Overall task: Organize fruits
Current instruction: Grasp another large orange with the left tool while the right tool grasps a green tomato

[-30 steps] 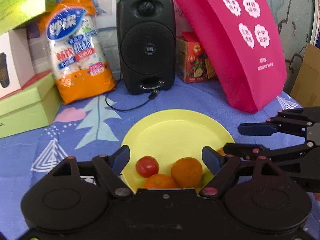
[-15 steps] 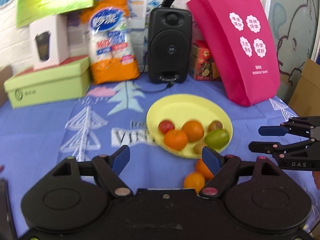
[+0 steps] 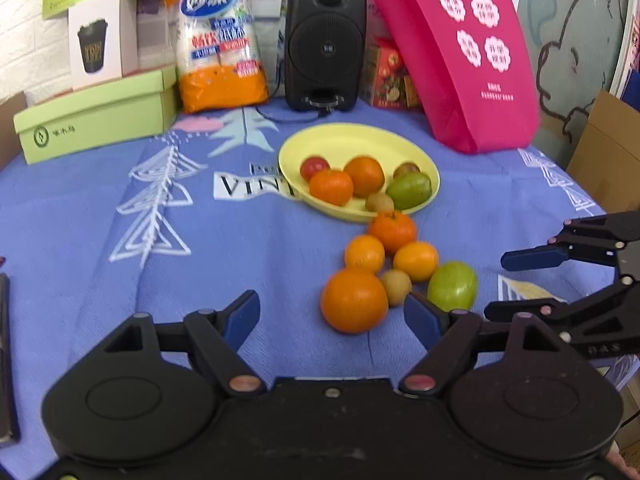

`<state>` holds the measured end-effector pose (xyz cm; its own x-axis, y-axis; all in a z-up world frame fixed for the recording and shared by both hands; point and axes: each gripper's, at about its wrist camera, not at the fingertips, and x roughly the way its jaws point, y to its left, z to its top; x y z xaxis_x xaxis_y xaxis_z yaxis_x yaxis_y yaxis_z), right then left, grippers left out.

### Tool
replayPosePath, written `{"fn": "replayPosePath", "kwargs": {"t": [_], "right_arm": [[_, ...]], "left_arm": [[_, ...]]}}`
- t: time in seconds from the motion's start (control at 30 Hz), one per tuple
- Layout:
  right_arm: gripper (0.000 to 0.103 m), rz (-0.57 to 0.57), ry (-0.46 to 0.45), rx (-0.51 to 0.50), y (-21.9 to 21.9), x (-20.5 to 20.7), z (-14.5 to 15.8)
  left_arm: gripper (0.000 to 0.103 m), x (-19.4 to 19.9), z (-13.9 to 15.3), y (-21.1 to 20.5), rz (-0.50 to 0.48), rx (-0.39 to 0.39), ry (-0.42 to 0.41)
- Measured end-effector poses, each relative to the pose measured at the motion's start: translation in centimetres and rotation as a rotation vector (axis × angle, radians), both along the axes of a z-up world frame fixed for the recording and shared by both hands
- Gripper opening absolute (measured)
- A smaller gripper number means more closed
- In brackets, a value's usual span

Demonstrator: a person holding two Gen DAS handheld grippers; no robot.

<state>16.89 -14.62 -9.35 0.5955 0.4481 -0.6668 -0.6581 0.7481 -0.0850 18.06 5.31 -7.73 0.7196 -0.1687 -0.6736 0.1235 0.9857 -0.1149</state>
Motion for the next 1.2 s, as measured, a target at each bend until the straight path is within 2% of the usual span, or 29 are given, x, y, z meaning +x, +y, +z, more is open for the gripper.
{"fn": "replayPosePath", "kwargs": {"t": [0.07, 0.4, 0.57, 0.7, 0.83, 1.07, 1.1, 1.2], "right_arm": [[0.055, 0.019, 0.001, 0.000, 0.4, -0.4, 0.0], [0.059, 0.074, 0.014, -0.013, 2.1, -0.9, -0.8], [0.061, 0.069, 0.020, 0.005, 2.6, -0.4, -1.2], [0.065, 0.054, 0.027, 0.026, 3.0, 0.3, -1.6], [0.067, 0.050, 0.029, 0.035, 3.2, 0.7, -1.7], [0.067, 0.054, 0.032, 0.048, 3.8, 1.4, -1.9], [0.066, 0.049, 0.037, 0.054, 3.9, 1.6, -1.9], [0.055, 0.036, 0.042, 0.068, 4.1, 2.0, -2.0]], "left_arm": [[0.080, 0.3, -0.6, -0.4, -0.003, 0.000, 0.013], [0.079, 1.8, -2.5, -1.2, 0.005, 0.047, 0.029], [0.068, 2.5, -2.7, -1.5, -0.015, 0.050, 0.029], [0.042, 2.8, -2.7, -1.6, -0.056, 0.033, 0.029], [0.043, 2.7, -2.8, -1.0, -0.056, -0.001, 0.034], [0.043, 2.1, -2.6, -0.2, -0.022, 0.003, 0.038], [0.043, 2.1, -2.6, -0.1, -0.019, 0.004, 0.039], [0.043, 1.8, -2.5, 0.0, -0.012, 0.004, 0.039]]}}
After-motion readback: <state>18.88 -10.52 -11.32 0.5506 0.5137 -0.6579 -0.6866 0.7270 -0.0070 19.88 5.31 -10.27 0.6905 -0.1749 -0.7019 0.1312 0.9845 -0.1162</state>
